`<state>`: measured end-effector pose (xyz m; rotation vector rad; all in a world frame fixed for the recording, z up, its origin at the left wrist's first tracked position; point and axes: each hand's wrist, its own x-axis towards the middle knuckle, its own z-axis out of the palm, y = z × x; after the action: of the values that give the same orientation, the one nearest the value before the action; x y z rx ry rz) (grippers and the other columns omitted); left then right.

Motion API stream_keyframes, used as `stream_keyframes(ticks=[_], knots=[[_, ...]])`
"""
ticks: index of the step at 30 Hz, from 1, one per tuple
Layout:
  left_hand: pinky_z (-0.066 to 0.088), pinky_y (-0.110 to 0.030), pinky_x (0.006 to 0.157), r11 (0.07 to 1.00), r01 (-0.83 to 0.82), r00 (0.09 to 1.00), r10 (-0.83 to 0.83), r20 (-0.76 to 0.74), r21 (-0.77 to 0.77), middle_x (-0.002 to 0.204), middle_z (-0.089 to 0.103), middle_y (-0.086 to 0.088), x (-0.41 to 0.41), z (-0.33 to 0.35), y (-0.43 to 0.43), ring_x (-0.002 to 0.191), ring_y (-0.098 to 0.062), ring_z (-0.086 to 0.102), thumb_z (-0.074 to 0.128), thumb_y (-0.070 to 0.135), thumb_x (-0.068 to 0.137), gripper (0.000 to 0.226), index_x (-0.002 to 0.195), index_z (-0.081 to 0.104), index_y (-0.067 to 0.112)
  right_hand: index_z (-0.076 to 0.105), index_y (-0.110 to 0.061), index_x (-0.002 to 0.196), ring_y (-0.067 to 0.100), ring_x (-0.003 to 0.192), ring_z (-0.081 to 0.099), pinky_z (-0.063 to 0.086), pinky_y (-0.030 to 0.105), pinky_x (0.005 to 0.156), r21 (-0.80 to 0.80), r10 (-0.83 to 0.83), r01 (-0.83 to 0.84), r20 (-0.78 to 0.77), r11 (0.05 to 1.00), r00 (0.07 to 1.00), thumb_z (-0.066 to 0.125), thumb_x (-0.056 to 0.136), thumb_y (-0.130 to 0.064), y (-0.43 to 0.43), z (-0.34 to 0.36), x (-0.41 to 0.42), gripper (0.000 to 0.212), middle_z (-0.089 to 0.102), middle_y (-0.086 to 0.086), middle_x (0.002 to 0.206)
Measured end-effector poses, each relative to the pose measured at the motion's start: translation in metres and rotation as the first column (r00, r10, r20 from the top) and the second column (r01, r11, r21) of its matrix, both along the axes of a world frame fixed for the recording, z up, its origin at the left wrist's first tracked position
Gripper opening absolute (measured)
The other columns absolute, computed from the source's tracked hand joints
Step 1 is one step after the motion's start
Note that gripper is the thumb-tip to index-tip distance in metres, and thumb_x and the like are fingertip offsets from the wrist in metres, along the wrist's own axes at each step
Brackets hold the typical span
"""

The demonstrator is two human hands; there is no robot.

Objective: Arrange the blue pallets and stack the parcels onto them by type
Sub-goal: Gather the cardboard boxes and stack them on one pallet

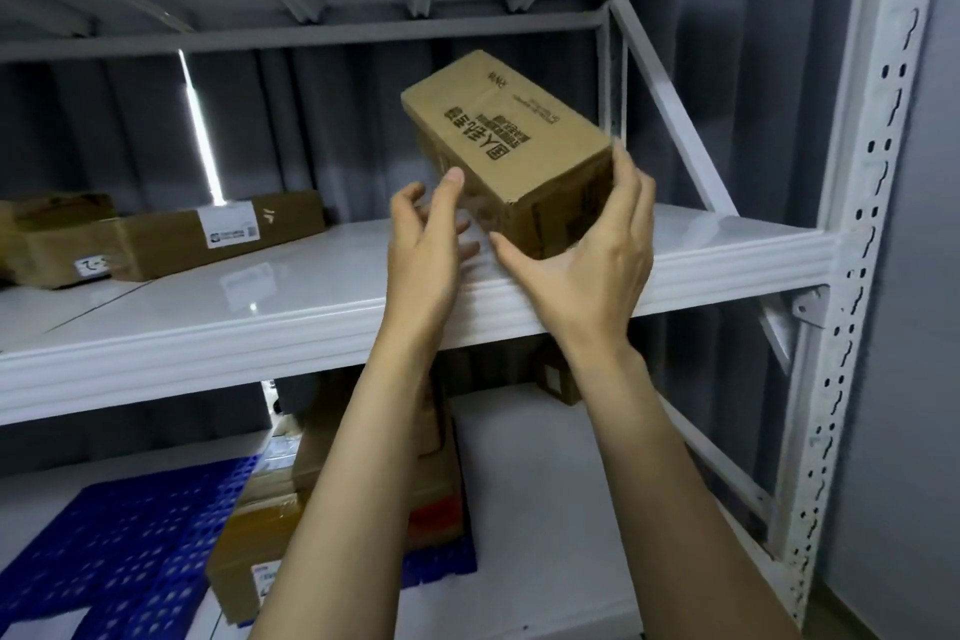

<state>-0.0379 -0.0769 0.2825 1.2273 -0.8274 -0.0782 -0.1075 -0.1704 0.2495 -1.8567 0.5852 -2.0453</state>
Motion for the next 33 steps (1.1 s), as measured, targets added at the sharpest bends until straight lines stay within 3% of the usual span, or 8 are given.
stream_keyframes(ticks=[2, 4, 7, 12, 15, 24, 29, 33], knots=[[0.058, -0.027, 0.068, 0.987, 0.14, 0.981, -0.149, -0.122, -0.085, 0.094, 0.07, 0.006, 0.0, 0.0, 0.008, 0.086, -0.008, 0.07, 0.044, 0.041, 0.099, 0.023, 0.107, 0.057, 0.024, 0.037, -0.003, 0.141, 0.02, 0.126, 0.046, 0.043, 0.027, 0.1, -0.071, 0.032, -0.028, 0.049, 0.997, 0.998, 0.085, 0.058, -0.044, 0.016, -0.005, 0.0, 0.104, 0.045, 0.012, 0.137], [0.056, -0.028, 0.069, 0.969, 0.208, 0.961, -0.228, -0.154, -0.133, 0.088, 0.071, 0.006, 0.0, -0.005, 0.017, 0.081, -0.009, 0.069, 0.049, 0.048, 0.095, 0.032, 0.109, 0.061, 0.022, 0.041, 0.002, 0.137, 0.022, 0.125, 0.046, 0.044, 0.03, 0.101, -0.146, 0.08, -0.068, 0.075, 0.987, 0.994, 0.086, 0.058, -0.043, 0.03, -0.008, 0.0, 0.101, 0.047, 0.015, 0.135], [0.049, -0.042, 0.099, 0.962, 0.163, 0.957, -0.208, -0.204, -0.221, 0.12, 0.067, -0.006, 0.001, -0.015, 0.031, 0.11, -0.019, 0.065, 0.064, 0.056, 0.074, 0.074, 0.133, 0.048, 0.014, 0.043, 0.008, 0.132, 0.028, 0.122, 0.048, 0.044, 0.035, 0.101, -0.263, 0.204, -0.18, 0.067, 0.948, 0.977, 0.089, 0.058, -0.04, 0.046, -0.013, -0.002, 0.099, 0.047, 0.019, 0.13], [0.044, -0.047, 0.105, 0.927, 0.146, 0.94, -0.239, -0.243, -0.346, 0.13, 0.061, -0.01, 0.007, -0.034, 0.065, 0.119, -0.024, 0.059, 0.067, 0.055, 0.069, 0.08, 0.136, 0.046, 0.016, 0.051, 0.01, 0.119, 0.03, 0.113, 0.051, 0.045, 0.037, 0.096, -0.331, 0.508, -0.453, 0.102, 0.828, 0.855, 0.066, 0.074, -0.039, 0.078, -0.02, 0.0, 0.068, 0.051, 0.022, 0.118], [0.042, -0.048, 0.106, 0.905, 0.142, 0.943, -0.246, -0.222, -0.4, 0.132, 0.059, -0.012, 0.012, -0.053, 0.093, 0.122, -0.027, 0.056, 0.064, 0.051, 0.076, 0.073, 0.137, 0.046, 0.014, 0.055, 0.006, 0.11, 0.032, 0.106, 0.054, 0.048, 0.044, 0.089, -0.291, 0.628, -0.565, 0.209, 0.772, 0.75, 0.055, 0.08, -0.03, 0.104, -0.027, 0.009, 0.047, 0.054, 0.022, 0.11], [0.054, -0.034, 0.084, 0.856, 0.187, 0.88, -0.364, -0.304, -0.482, 0.112, 0.067, -0.006, 0.024, -0.112, 0.191, 0.102, -0.021, 0.063, 0.046, 0.04, 0.088, 0.039, 0.121, 0.058, 0.021, 0.061, -0.007, 0.102, 0.027, 0.105, 0.056, 0.046, 0.03, 0.088, -0.044, 0.741, -0.793, 0.39, 0.608, 0.547, 0.052, 0.084, -0.023, 0.194, -0.071, 0.033, 0.025, 0.057, 0.021, 0.109], [0.052, -0.037, 0.086, 0.873, 0.144, 0.854, -0.347, -0.387, -0.466, 0.112, 0.067, -0.008, 0.027, -0.145, 0.234, 0.103, -0.024, 0.062, 0.049, 0.038, 0.084, 0.044, 0.12, 0.06, 0.016, 0.058, -0.007, 0.107, 0.015, 0.092, 0.062, 0.05, 0.03, 0.079, 0.134, 0.8, -0.917, 0.453, 0.376, 0.395, 0.058, 0.079, -0.029, 0.233, -0.099, 0.041, 0.035, 0.067, 0.001, 0.097], [0.056, -0.031, 0.078, 0.906, 0.115, 0.86, -0.295, -0.415, -0.407, 0.104, 0.071, -0.003, 0.035, -0.171, 0.264, 0.097, -0.019, 0.066, 0.049, 0.036, 0.084, 0.038, 0.112, 0.064, 0.017, 0.055, -0.001, 0.12, 0.026, 0.102, 0.06, 0.05, 0.037, 0.083, 0.274, 0.827, -0.934, 0.451, 0.229, 0.335, 0.059, 0.077, -0.034, 0.252, -0.126, 0.049, 0.055, 0.063, 0.014, 0.111]])
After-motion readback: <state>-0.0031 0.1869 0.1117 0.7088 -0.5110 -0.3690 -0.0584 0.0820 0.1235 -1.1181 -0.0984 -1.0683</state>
